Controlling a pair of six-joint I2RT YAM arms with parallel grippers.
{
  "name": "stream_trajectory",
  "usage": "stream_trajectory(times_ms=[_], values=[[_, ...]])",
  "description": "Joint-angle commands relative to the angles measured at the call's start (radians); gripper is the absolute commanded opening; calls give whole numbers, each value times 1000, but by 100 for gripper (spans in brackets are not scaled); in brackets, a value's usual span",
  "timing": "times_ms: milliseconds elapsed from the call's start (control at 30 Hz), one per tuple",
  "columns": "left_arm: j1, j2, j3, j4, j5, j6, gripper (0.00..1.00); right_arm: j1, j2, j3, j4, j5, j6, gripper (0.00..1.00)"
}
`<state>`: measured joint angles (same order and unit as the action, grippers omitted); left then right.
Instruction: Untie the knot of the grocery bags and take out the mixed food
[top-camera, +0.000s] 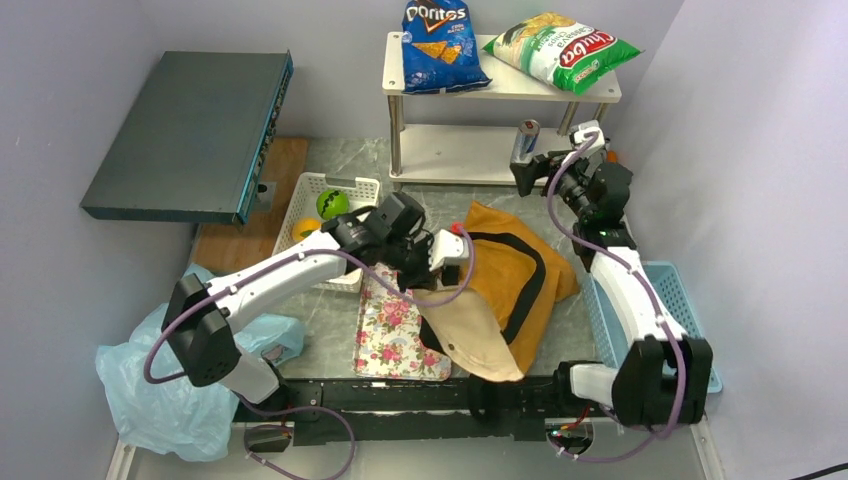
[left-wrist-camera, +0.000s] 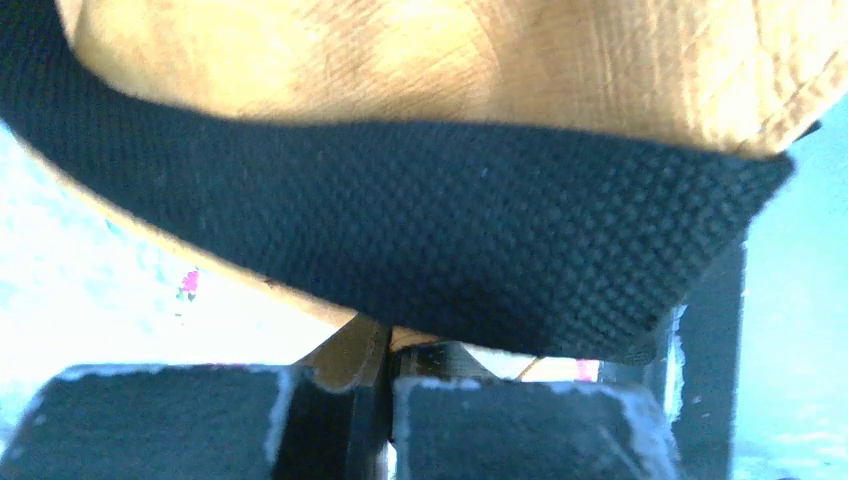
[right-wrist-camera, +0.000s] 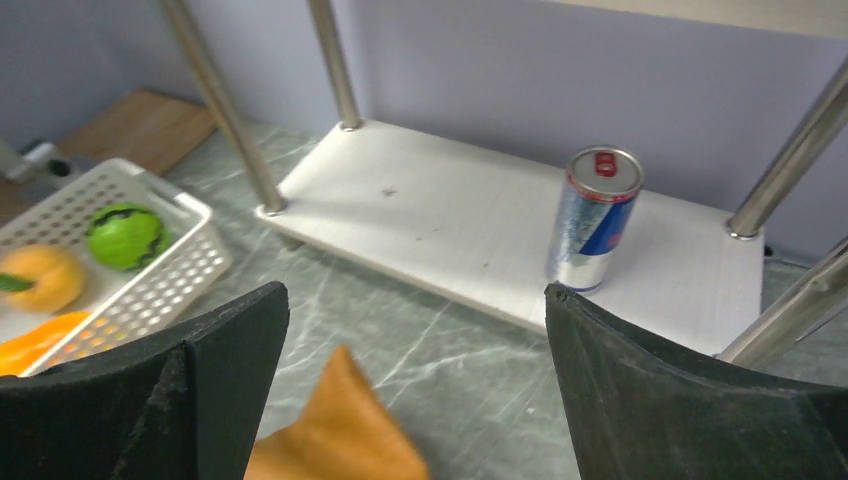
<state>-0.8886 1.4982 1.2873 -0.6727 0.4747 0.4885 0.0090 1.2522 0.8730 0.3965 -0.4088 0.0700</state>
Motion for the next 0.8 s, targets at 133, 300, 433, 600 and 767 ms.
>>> stream_trajectory(times_ms=[133, 300, 433, 600, 767], values=[[135, 63, 68, 93, 262, -438, 0, -3, -259, 215, -632, -166, -43, 100], [134, 101, 116, 161, 241, -575, 0, -3, -340, 293, -921, -177, -207, 100], [134, 164, 181, 179, 191, -628, 0, -3, -361, 334, -1161, -144, -344, 100], [139, 192, 190, 217, 189, -737, 0, -4, -351, 427, -1415, -175, -465, 100], [143, 188, 155, 259, 210, -827, 0, -3, -400, 425, -1474, -161, -546, 100]])
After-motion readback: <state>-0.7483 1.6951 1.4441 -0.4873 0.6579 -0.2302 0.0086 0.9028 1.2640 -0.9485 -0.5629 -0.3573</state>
